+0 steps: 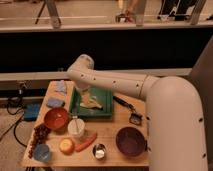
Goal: Place banana in plastic cup
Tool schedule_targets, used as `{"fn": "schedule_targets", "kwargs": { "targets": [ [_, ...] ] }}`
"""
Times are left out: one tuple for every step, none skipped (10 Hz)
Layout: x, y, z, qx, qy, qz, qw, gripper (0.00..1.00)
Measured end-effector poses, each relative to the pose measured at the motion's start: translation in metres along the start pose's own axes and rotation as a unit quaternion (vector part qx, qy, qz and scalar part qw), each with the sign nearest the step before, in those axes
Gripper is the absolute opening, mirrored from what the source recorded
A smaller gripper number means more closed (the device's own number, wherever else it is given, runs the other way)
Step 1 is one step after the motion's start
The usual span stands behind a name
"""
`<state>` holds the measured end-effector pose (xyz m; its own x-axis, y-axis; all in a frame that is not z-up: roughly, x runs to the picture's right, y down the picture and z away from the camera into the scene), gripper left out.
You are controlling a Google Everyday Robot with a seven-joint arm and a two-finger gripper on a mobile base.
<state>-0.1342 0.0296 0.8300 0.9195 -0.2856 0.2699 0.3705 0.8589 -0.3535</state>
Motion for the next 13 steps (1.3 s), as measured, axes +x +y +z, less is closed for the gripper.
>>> {"fn": "schedule_targets", "kwargs": {
  "targets": [
    [0.000,0.000,0.004,0.000,-0.001,0.000,1.0000,0.80],
    [0.001,0.000,0.009,-0.002,-0.001,0.001,1.0000,0.80],
    [0.001,0.001,0.010,-0.006,-0.002,0.005,1.0000,0.80],
    [0.003,0.002,0.012,-0.013,-0.002,0.010,0.9999,0.80],
    [0.008,0.007,0.018,-0.023,-0.002,0.018,0.9996,0.80],
    [0.014,0.011,0.027,-0.030,0.000,0.026,0.9992,0.80],
    [0.016,0.017,0.039,-0.039,-0.003,0.036,0.9986,0.80],
    [0.021,0.023,0.048,-0.044,-0.009,0.051,0.9977,0.80],
    [0.028,0.029,0.058,-0.047,-0.016,0.068,0.9964,0.80],
    [0.035,0.034,0.067,-0.051,-0.025,0.086,0.9947,0.80],
    [0.036,0.036,0.072,-0.055,-0.029,0.097,0.9933,0.80],
    [0.037,0.038,0.080,-0.059,-0.031,0.111,0.9916,0.80],
    [0.039,0.040,0.086,-0.064,-0.033,0.123,0.9898,0.80]
  ]
}}
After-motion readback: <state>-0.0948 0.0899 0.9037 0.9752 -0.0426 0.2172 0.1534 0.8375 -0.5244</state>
